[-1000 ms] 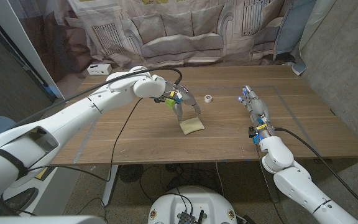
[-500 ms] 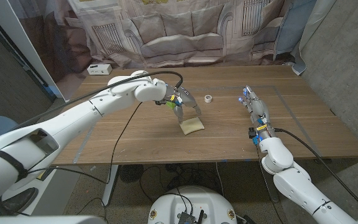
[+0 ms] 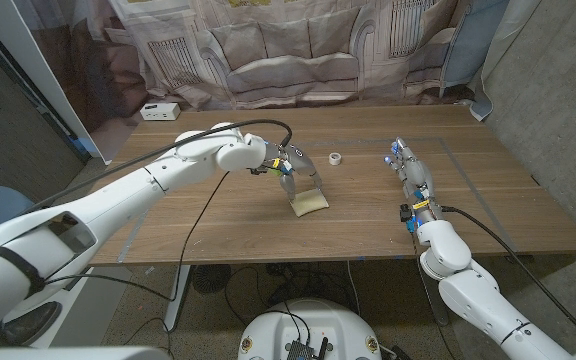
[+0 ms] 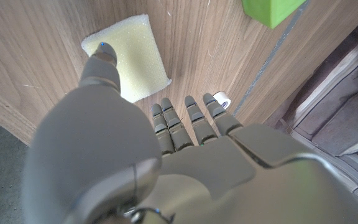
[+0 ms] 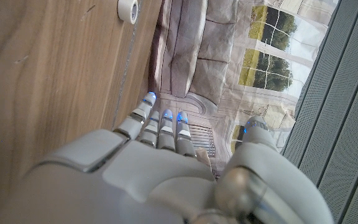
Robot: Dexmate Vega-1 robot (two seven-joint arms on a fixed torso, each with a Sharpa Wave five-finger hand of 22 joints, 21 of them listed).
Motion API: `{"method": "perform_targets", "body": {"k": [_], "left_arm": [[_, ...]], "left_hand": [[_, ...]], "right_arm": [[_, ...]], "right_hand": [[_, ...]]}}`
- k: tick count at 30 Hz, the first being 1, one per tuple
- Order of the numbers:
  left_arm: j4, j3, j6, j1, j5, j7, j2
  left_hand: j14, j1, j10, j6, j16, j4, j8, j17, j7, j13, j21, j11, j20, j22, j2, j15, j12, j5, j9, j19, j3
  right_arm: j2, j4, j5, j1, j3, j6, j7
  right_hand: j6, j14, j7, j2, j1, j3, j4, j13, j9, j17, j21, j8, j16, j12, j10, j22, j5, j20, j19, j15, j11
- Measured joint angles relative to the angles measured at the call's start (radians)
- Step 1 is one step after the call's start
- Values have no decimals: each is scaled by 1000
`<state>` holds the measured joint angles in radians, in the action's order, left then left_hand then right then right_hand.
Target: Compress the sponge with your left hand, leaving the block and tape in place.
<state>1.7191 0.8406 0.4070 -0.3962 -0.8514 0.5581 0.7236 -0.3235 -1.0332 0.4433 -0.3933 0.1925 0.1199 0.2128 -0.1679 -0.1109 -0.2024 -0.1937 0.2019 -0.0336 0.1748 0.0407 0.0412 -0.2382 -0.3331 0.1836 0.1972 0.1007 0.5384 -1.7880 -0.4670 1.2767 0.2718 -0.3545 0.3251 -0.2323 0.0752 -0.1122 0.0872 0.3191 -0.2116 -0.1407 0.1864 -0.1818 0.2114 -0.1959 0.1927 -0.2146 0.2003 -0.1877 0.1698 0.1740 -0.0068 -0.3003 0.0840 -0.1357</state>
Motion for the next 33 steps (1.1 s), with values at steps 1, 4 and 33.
{"method": "perform_targets", "body": {"k": [1, 4, 33], "left_arm": [[-3, 0, 1, -1, 2, -3, 0], [-11, 0, 2, -2, 5, -13, 0], [-42, 9, 3, -25, -20, -109, 5]], "left_hand": [[0, 0, 3, -1, 0, 0, 0, 0, 1, 0, 0, -3, 0, 0, 0, 0, 0, 0, 0, 0, 0], [0, -4, 10, -9, 0, 0, 0, 0, 2, 0, 0, -1, 3, 0, 4, 0, 0, 0, 0, 3, 0], [-57, -34, 87, -109, 0, 8, 7, 0, -30, 0, -8, 5, 6, 0, -3, 0, -13, -4, 0, 38, -8]], "right_arm": [[-1, 0, 0, 0, 0, -1, 1], [-4, 4, 2, -2, 0, -5, 2], [-27, 26, 17, -12, 5, -29, 12]], "right_hand": [[0, 0, 0, 0, 0, 0, 0, 0, 0, 0, 0, 0, 0, 0, 0, 0, 0, 0, 0, 0, 0], [-1, 0, -1, 0, 0, 0, 0, 0, 0, 0, 0, 0, -2, 0, 0, 0, 0, 0, 0, 0, 0], [-13, 11, 1, 0, 0, 0, 0, 2, 0, 0, 0, 4, -4, 0, -16, 0, 0, 11, -11, 0, 5]]}}
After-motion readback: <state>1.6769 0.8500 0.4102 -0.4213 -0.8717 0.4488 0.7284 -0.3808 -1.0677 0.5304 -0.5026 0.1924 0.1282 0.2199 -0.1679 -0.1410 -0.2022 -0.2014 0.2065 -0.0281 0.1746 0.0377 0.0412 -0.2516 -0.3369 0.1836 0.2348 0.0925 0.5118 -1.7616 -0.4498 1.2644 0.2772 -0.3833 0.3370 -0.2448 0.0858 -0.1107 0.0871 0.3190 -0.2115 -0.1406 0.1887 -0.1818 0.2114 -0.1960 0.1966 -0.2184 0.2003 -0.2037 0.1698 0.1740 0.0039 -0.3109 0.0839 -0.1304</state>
